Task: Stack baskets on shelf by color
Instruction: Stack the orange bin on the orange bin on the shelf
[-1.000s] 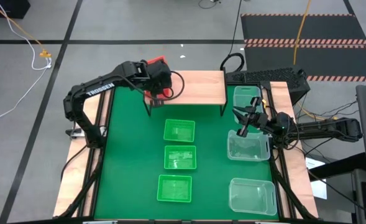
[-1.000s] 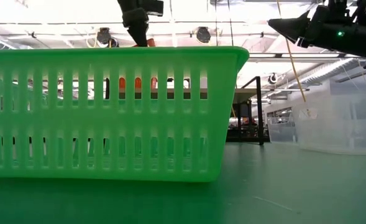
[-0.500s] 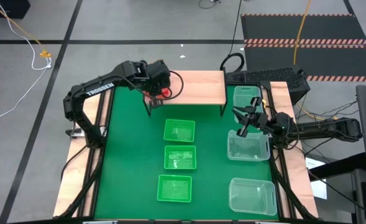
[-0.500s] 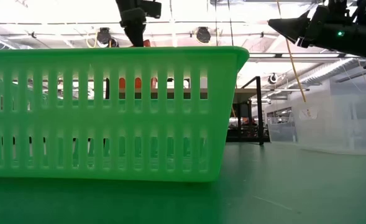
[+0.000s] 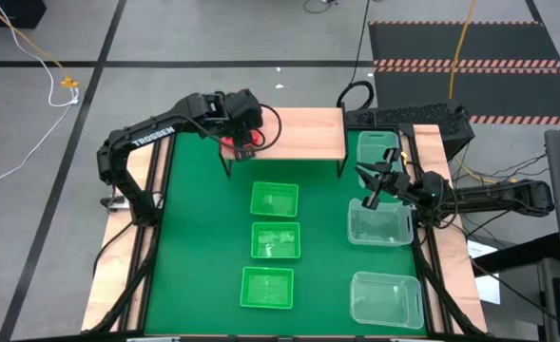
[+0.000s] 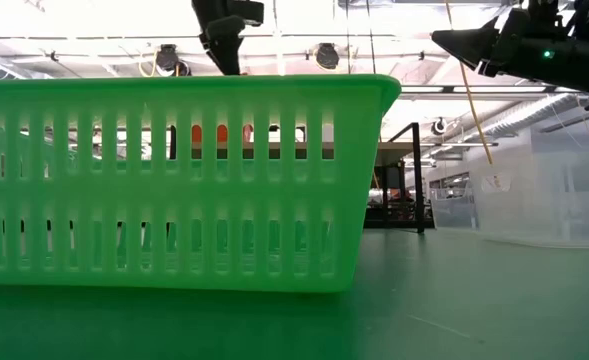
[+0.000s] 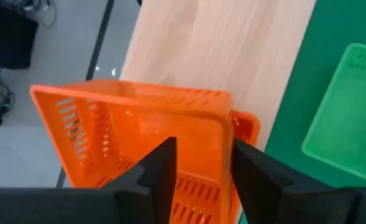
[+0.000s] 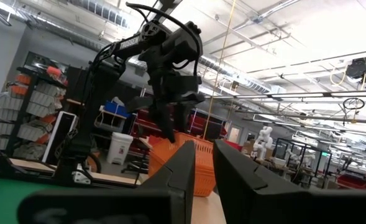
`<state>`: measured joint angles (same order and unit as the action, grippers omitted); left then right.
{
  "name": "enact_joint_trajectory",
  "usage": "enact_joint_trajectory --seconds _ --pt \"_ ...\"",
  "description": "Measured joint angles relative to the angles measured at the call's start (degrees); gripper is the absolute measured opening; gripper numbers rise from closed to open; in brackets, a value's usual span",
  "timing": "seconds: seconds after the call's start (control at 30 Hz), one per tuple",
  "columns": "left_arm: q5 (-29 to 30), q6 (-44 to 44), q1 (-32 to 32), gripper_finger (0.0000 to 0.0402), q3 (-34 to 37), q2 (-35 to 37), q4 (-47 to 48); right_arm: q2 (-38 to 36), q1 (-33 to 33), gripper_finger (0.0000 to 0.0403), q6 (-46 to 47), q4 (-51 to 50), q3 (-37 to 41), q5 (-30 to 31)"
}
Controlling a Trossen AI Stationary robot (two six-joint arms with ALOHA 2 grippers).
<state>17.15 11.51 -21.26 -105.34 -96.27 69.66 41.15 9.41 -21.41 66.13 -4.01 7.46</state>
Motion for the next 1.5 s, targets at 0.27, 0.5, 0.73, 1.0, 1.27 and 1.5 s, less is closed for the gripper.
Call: enact_joint_trajectory --seconds 0.27,0.5,0.73,1.0,1.27,1.5 --pt "2.6 2.8 1.5 0.0117 0.0 0.0 4.1 0.0 0.0 0.0050 0.3 0.0 0.0 0.0" --pt "2.6 -0.7 1.5 0.0100 0.0 0.0 6.4 0.0 0.0 0.0050 0.3 0.0 0.0 0.0" --pt "2.8 -2.0 1.5 0.0099 0.0 0.0 6.7 0.0 0.0 0.0050 0.3 0.0 0.0 0.0" --pt "4.6 -3.2 1.6 0.0059 0.0 0.0 6.7 0.0 0.0 0.0050 0.3 0.0 0.0 0.0" --pt "4.5 -7.2 1.6 0.0101 0.0 0.5 7.4 0.0 0.0 0.0050 0.3 0.0 0.0 0.0" --pt "3.8 -8.6 1.6 0.0174 -0.1 1.5 12.0 0.0 0.0 0.0050 0.3 0.0 0.0 0.0"
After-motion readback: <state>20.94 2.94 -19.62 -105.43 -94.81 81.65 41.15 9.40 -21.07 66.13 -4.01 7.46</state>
